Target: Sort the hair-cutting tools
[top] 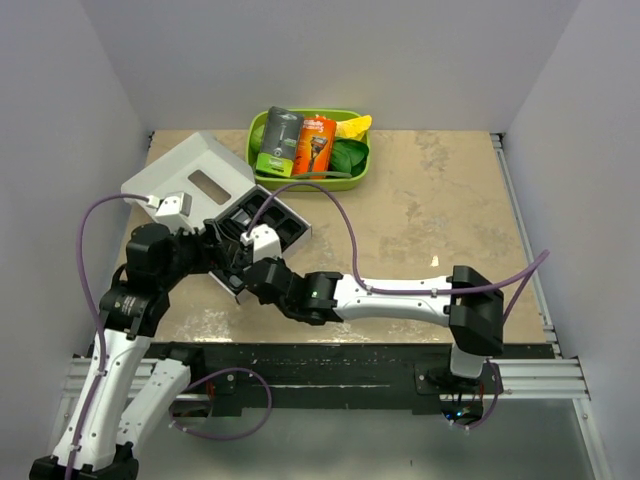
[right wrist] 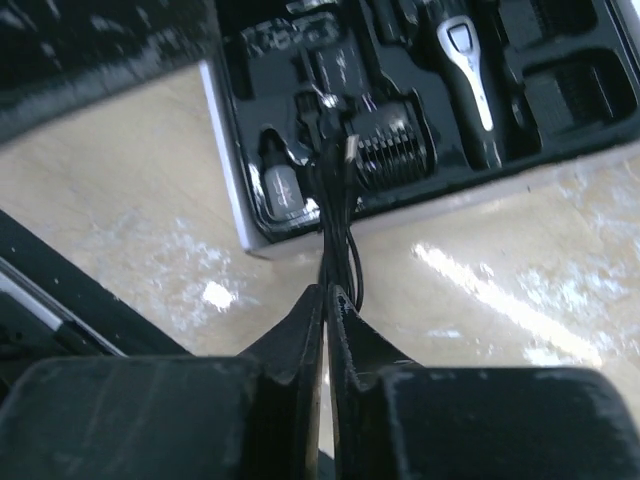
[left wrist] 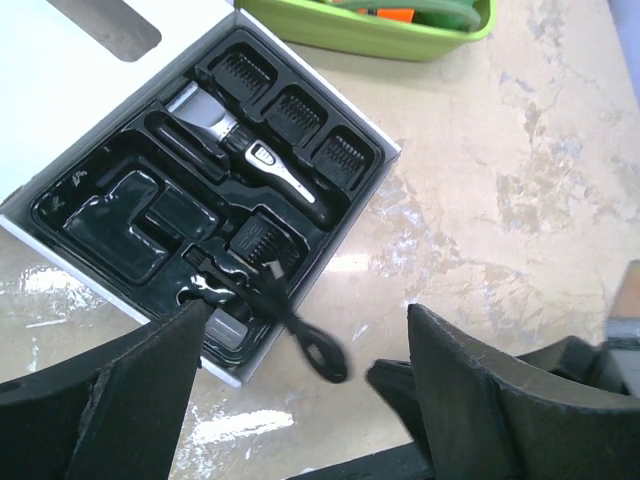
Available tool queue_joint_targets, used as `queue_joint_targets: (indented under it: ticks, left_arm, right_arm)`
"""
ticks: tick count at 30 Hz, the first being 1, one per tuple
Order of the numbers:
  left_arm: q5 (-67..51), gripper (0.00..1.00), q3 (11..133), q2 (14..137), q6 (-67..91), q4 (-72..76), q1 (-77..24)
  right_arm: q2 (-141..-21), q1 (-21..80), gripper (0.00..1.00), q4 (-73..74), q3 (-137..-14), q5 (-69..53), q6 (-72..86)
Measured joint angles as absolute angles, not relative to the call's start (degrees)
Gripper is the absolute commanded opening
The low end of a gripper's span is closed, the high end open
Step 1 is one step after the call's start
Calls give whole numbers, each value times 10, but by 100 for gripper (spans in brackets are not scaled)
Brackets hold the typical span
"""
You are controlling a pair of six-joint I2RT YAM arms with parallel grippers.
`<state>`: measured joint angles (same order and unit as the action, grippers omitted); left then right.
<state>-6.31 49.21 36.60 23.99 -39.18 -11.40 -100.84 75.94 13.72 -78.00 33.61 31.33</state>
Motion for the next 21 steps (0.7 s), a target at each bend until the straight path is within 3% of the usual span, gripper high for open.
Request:
queue_joint_targets:
  ticks: [7, 9, 13, 16, 17, 18, 21]
  left_arm:
    - [-36, 86, 519, 352, 251, -411, -114]
    - [-14, 86, 522, 351, 251, -421, -113]
    - [4, 86, 523, 351, 255, -426, -112]
    - [1, 86, 525, 350, 255, -427, -113]
    - [-2, 86, 525, 350, 255, -427, -114]
    - [-4, 86, 525, 350, 255, -427, -114]
    - [-12, 87, 525, 349, 258, -424, -114]
  right_arm:
    - [-1092, 759, 6, 74, -847, 330, 279]
    - [-1115, 759, 11, 59, -863, 333, 278]
    - [-1124, 757, 31, 50, -873, 336, 264]
    - [-1115, 757, 57, 50, -870, 342, 242]
    - [-1106, 757, 69, 50, -865, 346, 233]
    - [-1093, 757, 98, 50, -855, 353, 224]
    - [-1037, 758, 99, 55, -814, 387, 194]
